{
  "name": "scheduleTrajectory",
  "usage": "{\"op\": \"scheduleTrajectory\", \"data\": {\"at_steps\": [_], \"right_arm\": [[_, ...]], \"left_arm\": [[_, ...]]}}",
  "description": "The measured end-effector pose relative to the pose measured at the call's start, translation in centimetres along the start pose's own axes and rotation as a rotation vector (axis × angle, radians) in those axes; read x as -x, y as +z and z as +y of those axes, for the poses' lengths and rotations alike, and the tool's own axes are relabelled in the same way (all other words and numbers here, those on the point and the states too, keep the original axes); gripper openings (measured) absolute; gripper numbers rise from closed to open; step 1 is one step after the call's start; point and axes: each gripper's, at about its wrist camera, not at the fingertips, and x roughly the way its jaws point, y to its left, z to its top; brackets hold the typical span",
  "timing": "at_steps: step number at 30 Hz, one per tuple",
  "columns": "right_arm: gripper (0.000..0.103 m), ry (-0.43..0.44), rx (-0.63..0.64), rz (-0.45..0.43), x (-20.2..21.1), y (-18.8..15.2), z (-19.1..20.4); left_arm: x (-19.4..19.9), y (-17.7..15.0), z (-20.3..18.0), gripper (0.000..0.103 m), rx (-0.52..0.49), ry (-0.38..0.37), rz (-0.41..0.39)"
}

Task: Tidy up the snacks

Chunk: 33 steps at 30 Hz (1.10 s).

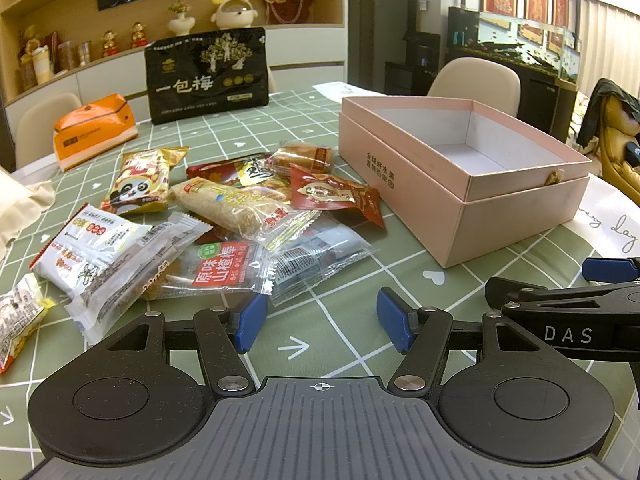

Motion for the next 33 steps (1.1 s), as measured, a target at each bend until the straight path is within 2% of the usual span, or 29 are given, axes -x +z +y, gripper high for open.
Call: {"op": "scheduleTrajectory", "data": {"at_steps": [33], "right_arm": [[0.103, 0.0, -0.005, 0.011, -0.95, -0.38, -0.65]], "left_arm": [[0.01, 0.0, 0.01, 0.068, 0.002, -0.001, 0.0]]}}
